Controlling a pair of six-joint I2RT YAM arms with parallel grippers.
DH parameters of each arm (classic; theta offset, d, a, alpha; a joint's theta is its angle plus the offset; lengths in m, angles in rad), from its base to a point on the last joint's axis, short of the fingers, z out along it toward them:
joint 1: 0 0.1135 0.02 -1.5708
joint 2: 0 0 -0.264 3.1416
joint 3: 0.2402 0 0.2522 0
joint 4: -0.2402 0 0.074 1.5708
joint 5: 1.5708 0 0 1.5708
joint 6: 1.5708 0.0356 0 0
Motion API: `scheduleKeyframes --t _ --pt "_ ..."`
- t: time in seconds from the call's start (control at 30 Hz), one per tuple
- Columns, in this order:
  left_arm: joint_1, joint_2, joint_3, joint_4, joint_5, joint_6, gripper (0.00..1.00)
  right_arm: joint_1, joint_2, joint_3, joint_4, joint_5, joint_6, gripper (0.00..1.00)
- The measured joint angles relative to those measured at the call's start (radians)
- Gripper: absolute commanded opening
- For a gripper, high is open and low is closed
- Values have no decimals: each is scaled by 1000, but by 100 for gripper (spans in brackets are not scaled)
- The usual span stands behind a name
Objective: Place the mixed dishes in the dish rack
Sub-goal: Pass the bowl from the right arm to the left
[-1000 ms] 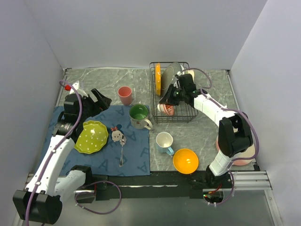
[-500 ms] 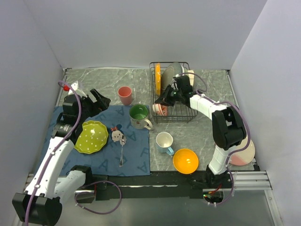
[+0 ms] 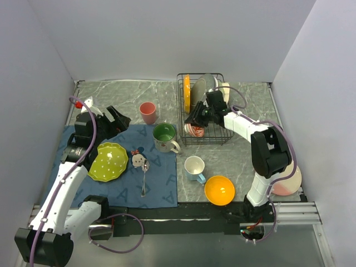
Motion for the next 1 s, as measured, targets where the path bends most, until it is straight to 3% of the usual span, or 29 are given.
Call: scheduleKeyframes --t 0.17,0.37,0.5,0.67,1.0 --pt "0 0 0 0 0 0 97 2 -18 -4 -39 89 -20 50" --pt "0 0 0 0 0 0 97 1 -36 -25 -68 153 -35 51" --pt "0 0 0 0 0 0 97 1 -47 -30 -69 176 -39 50" --pt "0 0 0 0 0 0 97 2 -60 -32 -72 197 -43 42" --pt "0 0 0 0 0 0 97 2 -103 -38 -103 270 -62 42"
